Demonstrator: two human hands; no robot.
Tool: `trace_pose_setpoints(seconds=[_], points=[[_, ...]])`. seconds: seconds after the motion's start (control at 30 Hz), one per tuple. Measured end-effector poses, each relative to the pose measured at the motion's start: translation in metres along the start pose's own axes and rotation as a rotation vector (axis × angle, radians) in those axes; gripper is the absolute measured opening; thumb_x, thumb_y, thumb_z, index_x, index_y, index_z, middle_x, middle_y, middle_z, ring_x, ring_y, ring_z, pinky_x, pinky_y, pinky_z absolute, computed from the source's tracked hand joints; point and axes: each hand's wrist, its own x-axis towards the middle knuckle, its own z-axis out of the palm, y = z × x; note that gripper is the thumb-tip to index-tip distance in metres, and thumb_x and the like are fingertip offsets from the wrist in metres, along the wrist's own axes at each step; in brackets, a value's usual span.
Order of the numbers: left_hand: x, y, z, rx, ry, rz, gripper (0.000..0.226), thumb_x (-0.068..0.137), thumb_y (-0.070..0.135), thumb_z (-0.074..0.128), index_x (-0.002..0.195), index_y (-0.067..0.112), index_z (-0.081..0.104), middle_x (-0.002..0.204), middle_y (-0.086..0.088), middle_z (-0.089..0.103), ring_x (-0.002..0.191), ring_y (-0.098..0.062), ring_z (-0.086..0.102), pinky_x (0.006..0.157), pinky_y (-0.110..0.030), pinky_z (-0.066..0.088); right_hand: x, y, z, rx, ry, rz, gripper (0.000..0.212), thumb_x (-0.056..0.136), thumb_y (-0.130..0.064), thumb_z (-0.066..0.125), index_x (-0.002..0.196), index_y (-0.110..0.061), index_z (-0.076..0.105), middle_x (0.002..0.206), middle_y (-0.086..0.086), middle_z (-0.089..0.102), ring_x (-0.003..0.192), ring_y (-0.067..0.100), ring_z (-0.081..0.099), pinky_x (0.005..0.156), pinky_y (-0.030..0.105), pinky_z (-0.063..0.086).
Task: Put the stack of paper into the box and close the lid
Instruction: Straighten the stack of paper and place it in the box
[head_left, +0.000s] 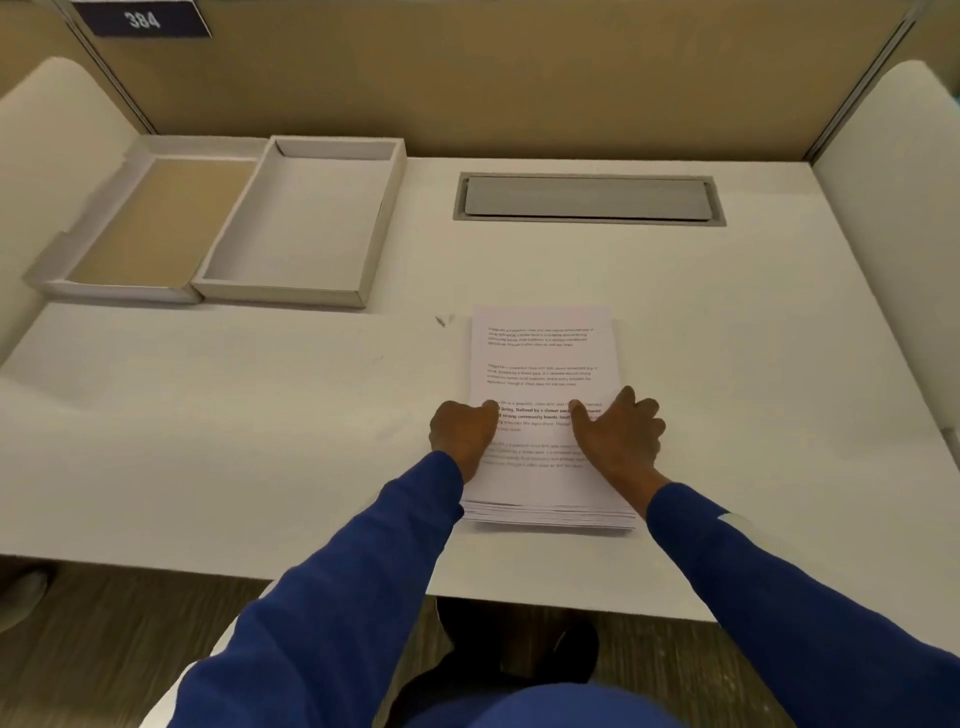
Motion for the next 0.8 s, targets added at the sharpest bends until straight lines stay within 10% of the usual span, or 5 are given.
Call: trace_pose_setpoints(seconds=[0.2,0.43,0.8], points=[[0.004,0.003,-0.007,-0.033,-0.096,-0.026,0.029,0.086,0.041,0.067,0.081,0.013,0.061,0.095,-0.005,0.071,0.086,-0.025,0.070,0.085,-0.044,0.062,0.002,-0.008,0.003,-0.003,0.021,0.083,0.074,0.092,-0.060,0.057,0.139,-0.006,0.040,0.137,0.020,0.041,0.125,0.041,0.043,0.099,0.053,0.043],[-0.009,0.002,0.008,0.181,-0.042,0.087,0.063,0.086,0.050,0.067,0.131,0.012,0.044,0.134,-0.008,0.037,0.126,-0.029,0.039,0.099,-0.046,0.049,0.001,-0.005,0.005,-0.022,0.038,0.051,0.072,0.090,-0.058,0.060,0.136,-0.007,0.040,0.134,0.018,0.042,0.124,0.040,0.043,0.097,0.053,0.044],[-0.007,0.009,0.004,-0.097,-0.108,0.005,0.045,0.086,0.036,0.075,0.116,0.016,0.048,0.116,-0.004,0.062,0.092,-0.020,0.067,0.072,-0.036,0.061,0.007,0.000,-0.004,0.024,-0.033,0.032,0.079,0.090,-0.056,0.064,0.144,-0.008,0.034,0.139,0.017,0.040,0.127,0.040,0.042,0.098,0.051,0.044]])
